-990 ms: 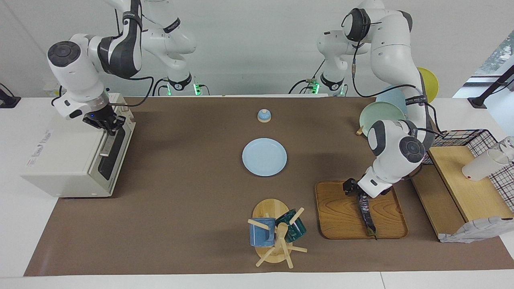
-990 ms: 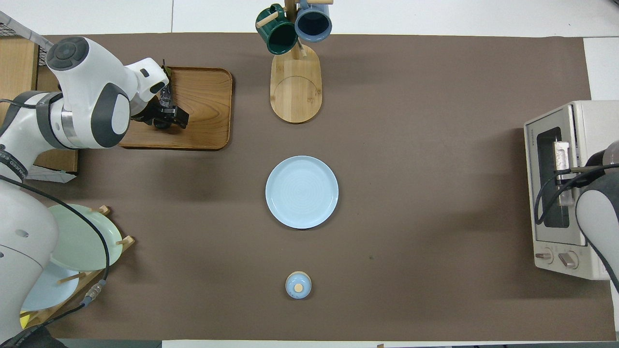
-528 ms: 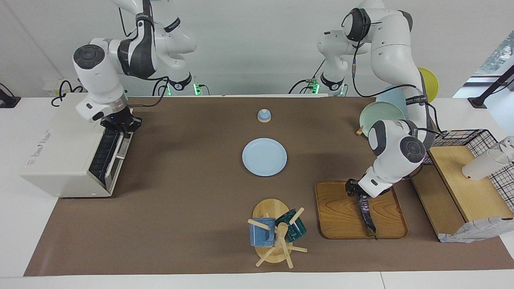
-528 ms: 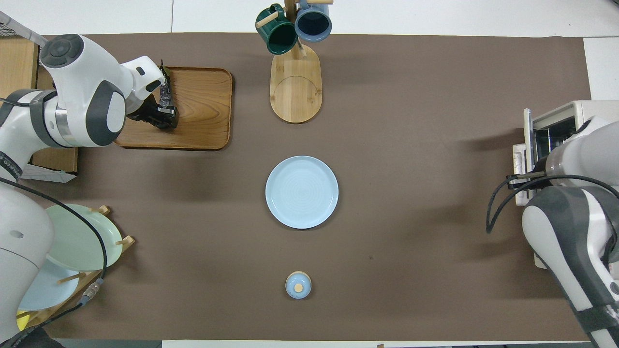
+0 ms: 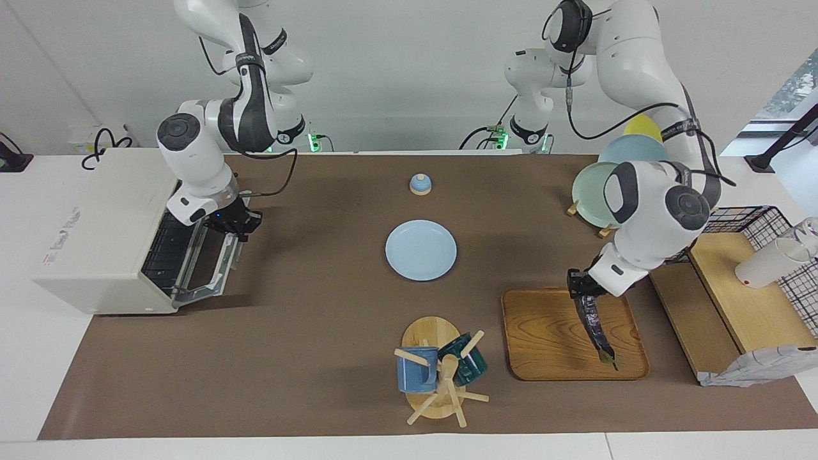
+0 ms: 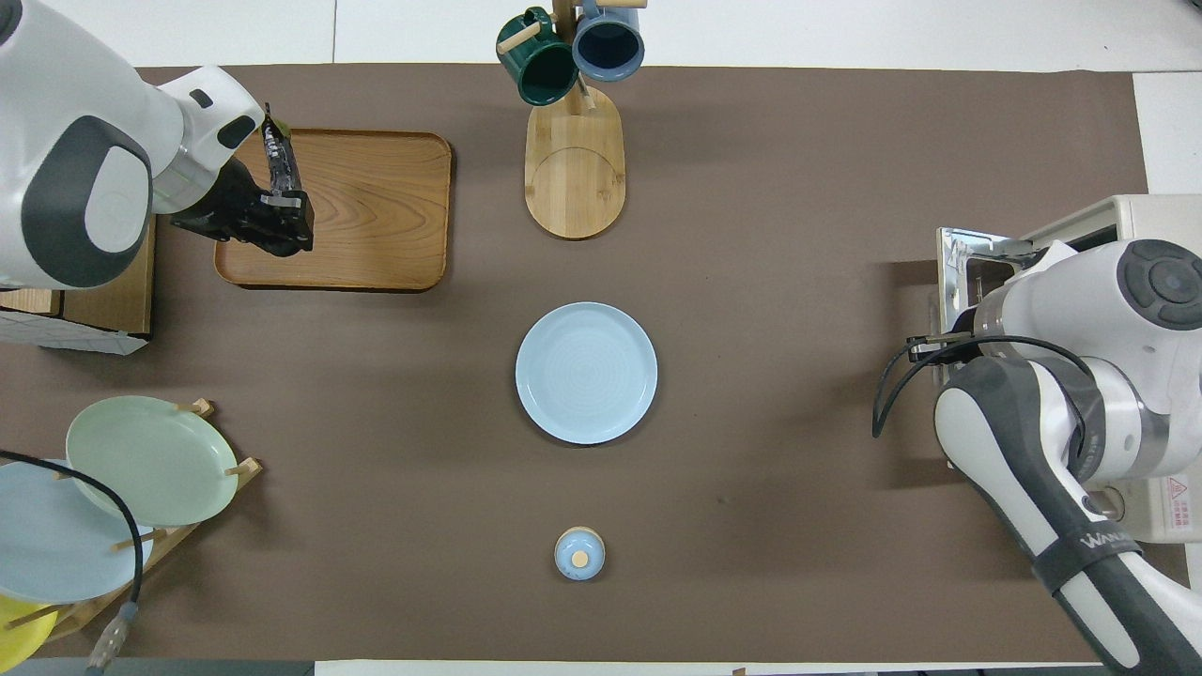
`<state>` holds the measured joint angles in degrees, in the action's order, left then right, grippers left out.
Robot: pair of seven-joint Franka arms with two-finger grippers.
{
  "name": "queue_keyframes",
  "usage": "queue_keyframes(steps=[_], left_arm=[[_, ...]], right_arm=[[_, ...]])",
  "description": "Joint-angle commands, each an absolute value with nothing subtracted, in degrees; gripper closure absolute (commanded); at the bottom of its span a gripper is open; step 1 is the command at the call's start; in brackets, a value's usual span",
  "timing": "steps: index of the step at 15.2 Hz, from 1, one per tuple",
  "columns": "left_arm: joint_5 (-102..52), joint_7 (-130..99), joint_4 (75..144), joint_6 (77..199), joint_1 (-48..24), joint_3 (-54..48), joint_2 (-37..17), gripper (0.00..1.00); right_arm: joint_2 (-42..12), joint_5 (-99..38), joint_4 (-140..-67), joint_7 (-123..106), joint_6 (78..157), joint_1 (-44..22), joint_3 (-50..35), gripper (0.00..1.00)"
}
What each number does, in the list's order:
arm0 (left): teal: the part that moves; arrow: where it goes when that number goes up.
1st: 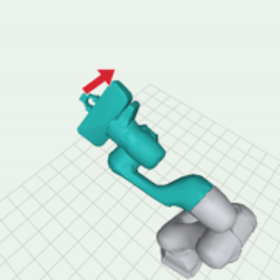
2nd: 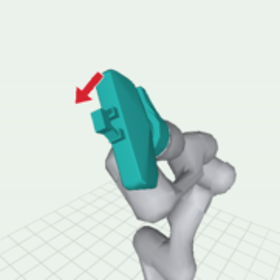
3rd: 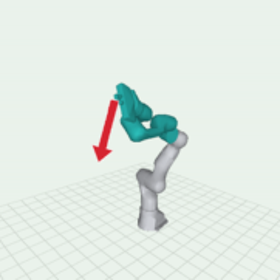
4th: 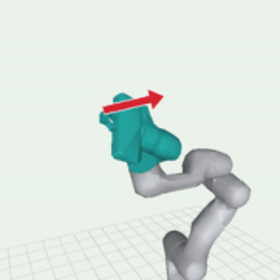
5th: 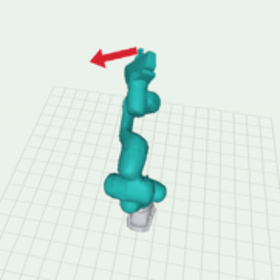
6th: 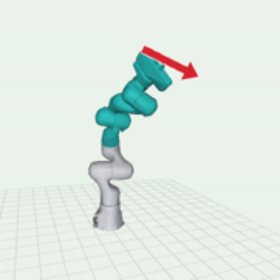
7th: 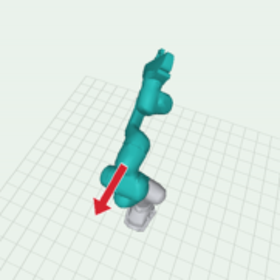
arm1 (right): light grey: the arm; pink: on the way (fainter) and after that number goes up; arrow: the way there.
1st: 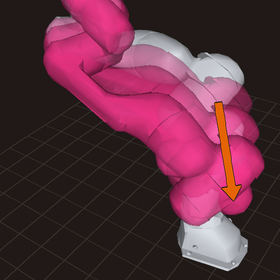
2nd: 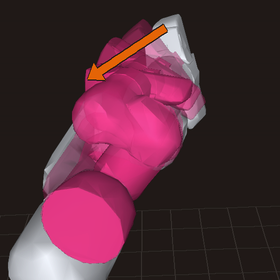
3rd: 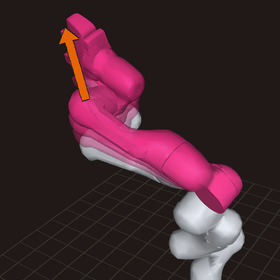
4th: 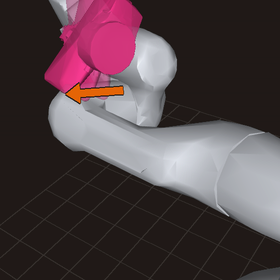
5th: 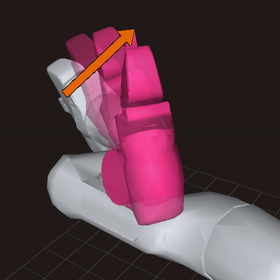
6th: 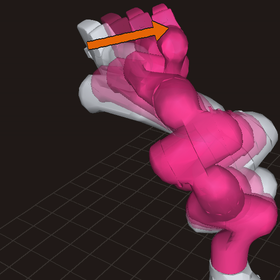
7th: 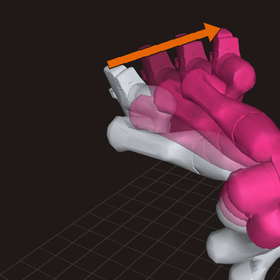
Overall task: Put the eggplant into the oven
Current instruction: 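Grasp the eggplant with the left gripper while the right gripper pulls the door, then lift the eggplant over the plate with the left gripper while the right gripper approaches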
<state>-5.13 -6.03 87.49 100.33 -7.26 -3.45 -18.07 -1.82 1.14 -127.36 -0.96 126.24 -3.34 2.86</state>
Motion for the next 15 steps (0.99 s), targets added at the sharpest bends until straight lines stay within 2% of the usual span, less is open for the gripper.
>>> queue_keyframes(steps=[1, 5, 7, 10, 12, 15], left_arm=[[-10.0, -13.6, 94.3, 98.1, -12.1, -2.9, -10.0, 1.0], [-14.1, -21.0, 100.5, 103.2, -21.1, -2.9, -6.7, 1.0], [-14.2, -22.7, 106.2, 109.5, -27.0, -2.9, -4.8, 1.0], [-14.6, -25.4, 112.5, 121.8, -35.4, -2.9, -5.5, 1.0], [-14.7, -25.5, 116.4, 127.0, -38.1, -2.9, -5.5, 1.0], [-14.6, -25.4, 117.2, 130.9, -38.7, -2.9, -8.5, 1.0]], right_arm=[[-4.6, 2.6, -127.2, -1.6, 130.2, -1.1, 4.1, 1.0], [-6.4, -0.9, -127.1, -1.5, 130.8, -1.9, 4.1, 1.0], [-7.0, -1.2, -127.3, -1.5, 131.6, -2.1, 4.1, 1.0], [-7.4, -3.1, -127.1, 0.1, 132.0, -4.5, 4.0, 1.0], [-7.4, -4.5, -127.1, 4.8, 132.1, -7.2, 4.0, 1.0], [-7.5, -4.5, -126.1, 15.1, 132.0, -13.6, 4.1, 1.0]])
